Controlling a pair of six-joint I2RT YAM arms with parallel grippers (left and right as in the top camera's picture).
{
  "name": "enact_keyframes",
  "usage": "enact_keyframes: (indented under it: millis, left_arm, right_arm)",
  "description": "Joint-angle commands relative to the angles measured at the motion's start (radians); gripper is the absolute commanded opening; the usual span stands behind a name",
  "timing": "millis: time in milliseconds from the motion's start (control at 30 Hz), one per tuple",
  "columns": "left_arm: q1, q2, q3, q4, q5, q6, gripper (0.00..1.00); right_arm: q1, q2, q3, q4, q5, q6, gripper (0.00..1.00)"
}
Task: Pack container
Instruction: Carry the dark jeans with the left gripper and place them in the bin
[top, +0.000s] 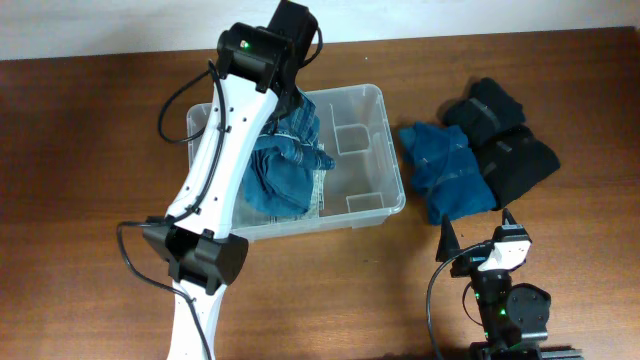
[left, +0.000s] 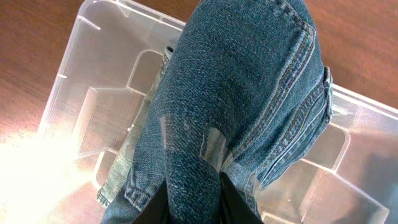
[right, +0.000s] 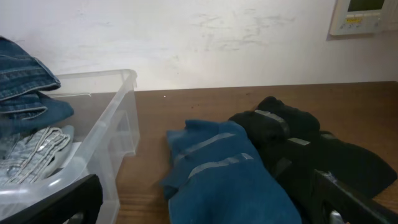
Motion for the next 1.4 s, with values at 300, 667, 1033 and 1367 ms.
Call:
enact_keyframes:
  millis: [300,667,1033,1367]
  left_arm:
    - [0.013,-0.063,-0.005,0.006,-0.102,0.035,0.84]
    - [0.016,-0.063,-0.004,0.014,-0.164,0.375,0.99]
    - [0.096,-0.061,-0.004,0.053,0.119,0.544,0.99]
    - [0.140,0.007,-0.035,0.008,0.168,0.550,0.69]
  right_arm:
    - [-0.008,-0.006,-0.008,-0.001,0.012,0.003,0.98]
    - [-0.008,-0.006,-0.008,-0.001,0.012,0.003,0.98]
    - [-0.008,-0.006,-0.008,-0.001,0.012,0.003,0.98]
    - [-0.008,-0.006,-0.008,-0.001,0.012,0.003,0.98]
